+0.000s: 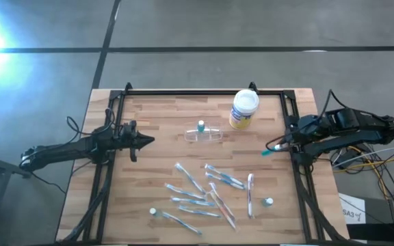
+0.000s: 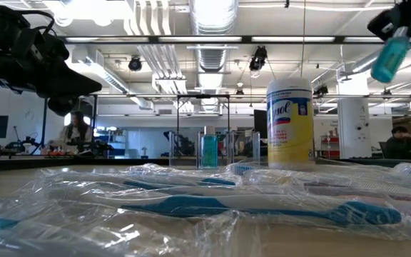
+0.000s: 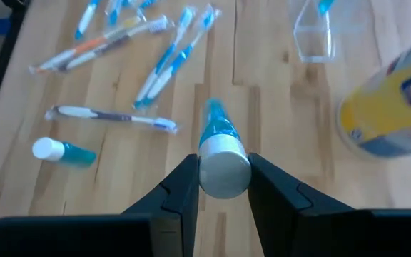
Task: Pick & Place toothbrushing station
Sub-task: Put the blue mouthwash into the transparent organizer
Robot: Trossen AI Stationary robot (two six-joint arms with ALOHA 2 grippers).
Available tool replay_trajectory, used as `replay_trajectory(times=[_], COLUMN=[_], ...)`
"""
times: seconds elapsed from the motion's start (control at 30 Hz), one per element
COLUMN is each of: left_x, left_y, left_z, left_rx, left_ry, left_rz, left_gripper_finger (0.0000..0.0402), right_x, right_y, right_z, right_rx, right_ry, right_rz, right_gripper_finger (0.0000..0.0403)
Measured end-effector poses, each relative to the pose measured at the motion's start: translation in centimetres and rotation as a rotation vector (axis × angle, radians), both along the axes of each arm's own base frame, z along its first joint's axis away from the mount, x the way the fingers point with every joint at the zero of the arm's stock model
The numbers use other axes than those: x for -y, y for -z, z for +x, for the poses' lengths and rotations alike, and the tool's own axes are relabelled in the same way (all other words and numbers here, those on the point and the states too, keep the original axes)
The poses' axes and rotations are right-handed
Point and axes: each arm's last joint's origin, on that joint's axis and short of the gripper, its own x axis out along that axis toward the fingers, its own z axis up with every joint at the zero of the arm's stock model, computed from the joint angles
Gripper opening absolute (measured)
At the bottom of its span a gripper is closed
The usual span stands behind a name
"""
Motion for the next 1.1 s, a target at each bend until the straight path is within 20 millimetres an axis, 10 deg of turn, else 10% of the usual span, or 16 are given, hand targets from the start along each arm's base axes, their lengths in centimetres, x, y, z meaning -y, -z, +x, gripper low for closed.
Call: replay_trajectory(times=[1.1], left_x=[0.0], left_y=[0.2], left_z=[0.0], left_rx=[-0.022], left_ry=[-0.004], left_rz=[-0.022], left_gripper_finger=[0.002], right_x=[-0.1], right_y=[6.4], right_z=[-0.9], right_rx=[-0.05], right_ry=[0.099], right_rz=[0.168], right_gripper_finger=[0.0095])
